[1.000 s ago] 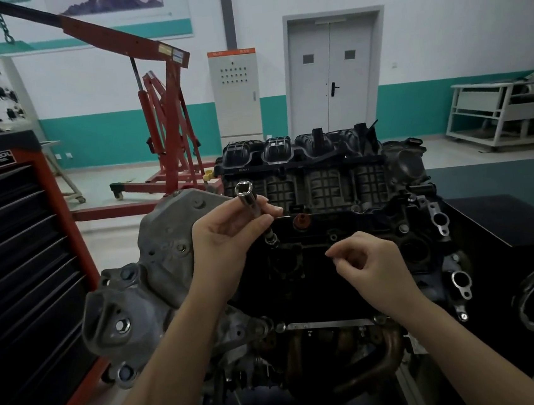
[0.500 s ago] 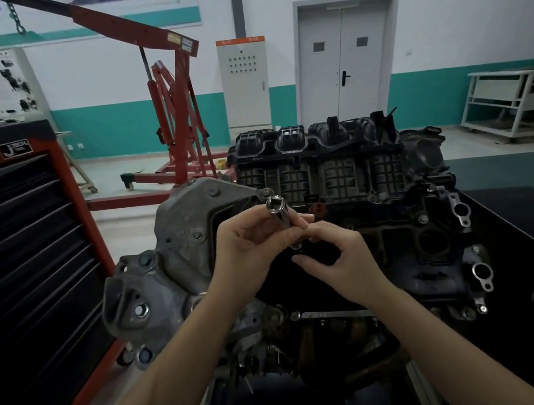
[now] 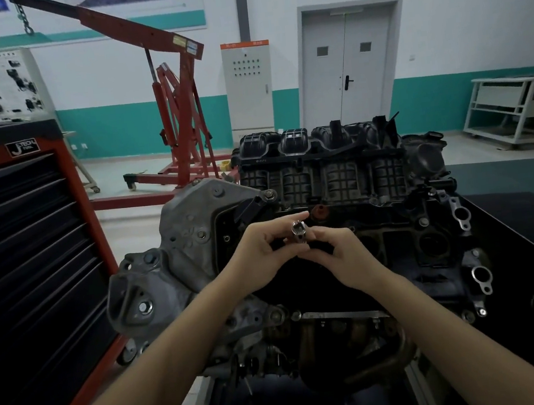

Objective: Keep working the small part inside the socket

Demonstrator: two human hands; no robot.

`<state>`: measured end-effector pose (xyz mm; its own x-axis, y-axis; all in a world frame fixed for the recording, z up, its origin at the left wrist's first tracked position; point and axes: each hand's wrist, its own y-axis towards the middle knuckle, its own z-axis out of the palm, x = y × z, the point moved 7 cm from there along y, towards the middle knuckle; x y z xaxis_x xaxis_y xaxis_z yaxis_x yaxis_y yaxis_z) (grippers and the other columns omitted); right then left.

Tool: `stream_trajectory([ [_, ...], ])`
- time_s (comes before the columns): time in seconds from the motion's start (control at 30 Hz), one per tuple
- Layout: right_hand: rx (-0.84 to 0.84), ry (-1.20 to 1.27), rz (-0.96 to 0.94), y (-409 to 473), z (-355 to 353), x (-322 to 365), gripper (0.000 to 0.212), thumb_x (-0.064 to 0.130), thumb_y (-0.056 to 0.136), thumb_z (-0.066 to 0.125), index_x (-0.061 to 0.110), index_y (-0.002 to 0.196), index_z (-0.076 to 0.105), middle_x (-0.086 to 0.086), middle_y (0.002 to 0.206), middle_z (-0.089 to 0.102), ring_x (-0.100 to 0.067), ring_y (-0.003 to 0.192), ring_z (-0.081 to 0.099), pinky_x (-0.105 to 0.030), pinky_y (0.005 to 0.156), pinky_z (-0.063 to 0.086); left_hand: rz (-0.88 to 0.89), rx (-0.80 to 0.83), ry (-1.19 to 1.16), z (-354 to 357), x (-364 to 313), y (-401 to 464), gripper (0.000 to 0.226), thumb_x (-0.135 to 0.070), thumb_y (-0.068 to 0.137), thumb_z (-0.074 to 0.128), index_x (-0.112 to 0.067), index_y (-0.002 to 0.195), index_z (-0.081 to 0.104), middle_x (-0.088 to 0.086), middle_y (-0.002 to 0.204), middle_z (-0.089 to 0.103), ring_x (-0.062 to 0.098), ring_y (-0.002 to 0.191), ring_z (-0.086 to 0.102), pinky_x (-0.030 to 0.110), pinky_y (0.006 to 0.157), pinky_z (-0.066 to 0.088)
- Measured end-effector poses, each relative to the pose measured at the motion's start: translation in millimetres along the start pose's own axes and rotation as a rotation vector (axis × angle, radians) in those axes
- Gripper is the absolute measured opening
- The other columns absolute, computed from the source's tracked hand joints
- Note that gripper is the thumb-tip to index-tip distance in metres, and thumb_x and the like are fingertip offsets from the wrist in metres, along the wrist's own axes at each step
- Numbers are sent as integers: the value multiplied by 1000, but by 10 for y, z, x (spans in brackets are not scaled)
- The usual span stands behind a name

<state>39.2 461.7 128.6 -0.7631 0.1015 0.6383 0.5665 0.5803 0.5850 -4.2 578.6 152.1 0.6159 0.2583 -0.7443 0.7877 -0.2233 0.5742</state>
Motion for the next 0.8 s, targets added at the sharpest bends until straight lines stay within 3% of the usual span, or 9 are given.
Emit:
stream_trajectory([
  [0.1,-45,-3,-24,-4,11,-37,38,4,86,66,26,117,61,9,113,68,-6,109,63,-24,95,48,22,39,97,-17,24,24,36,5,83,69,-27,99,69,2,115,67,14,130,50,35,108,41],
  [0.2,-186,8,-39,-22,-27,-56,35,10,79,73,26,109,66,25,98,69,2,96,66,-13,84,47,101,42,195,-51,-26,99,21,0,78,76,-10,96,75,2,103,67,16,108,59,31,96,47],
  [0.3,-276,26,-15,-58,-50,-113,25,12,72,81,25,91,70,17,83,71,-1,79,67,-14,75,48,80,-9,143,-83,-15,91,18,-2,70,83,1,87,75,6,90,63,11,83,61,23,77,49],
  [0.4,-267,-37,-47,-65,-41,-109,23,15,73,82,15,93,72,8,86,72,-4,80,68,-20,76,51,111,-19,134,-79,-54,74,20,-2,68,83,-2,86,76,7,83,64,16,75,62,26,70,51],
  [0.47,-202,-88,-51,-55,4,-119,27,12,77,79,12,104,72,6,97,73,-8,91,68,-28,84,53,136,-38,116,-99,-72,89,24,1,71,81,-4,93,75,15,82,64,25,74,63,33,70,55],
  [0.57,-189,-65,-26,-53,7,-167,25,7,80,75,7,105,72,-1,99,74,-14,94,69,-39,85,54,142,-14,32,-54,-69,78,28,7,76,75,-5,102,71,15,88,66,22,83,66,28,79,55],
  [0.7,-276,2,-7,-56,-23,-179,18,9,74,80,15,89,73,4,83,73,-10,79,70,-28,75,54,143,-30,56,1,-63,21,23,4,76,76,-7,96,72,10,91,69,21,86,68,28,82,54],
  [0.8,-259,-13,-16,-50,-7,-139,20,11,76,79,17,93,72,7,88,74,-8,84,69,-24,77,53,127,-142,61,-42,-46,-13,21,0,71,81,-6,91,75,5,87,74,17,83,71,31,79,57],
])
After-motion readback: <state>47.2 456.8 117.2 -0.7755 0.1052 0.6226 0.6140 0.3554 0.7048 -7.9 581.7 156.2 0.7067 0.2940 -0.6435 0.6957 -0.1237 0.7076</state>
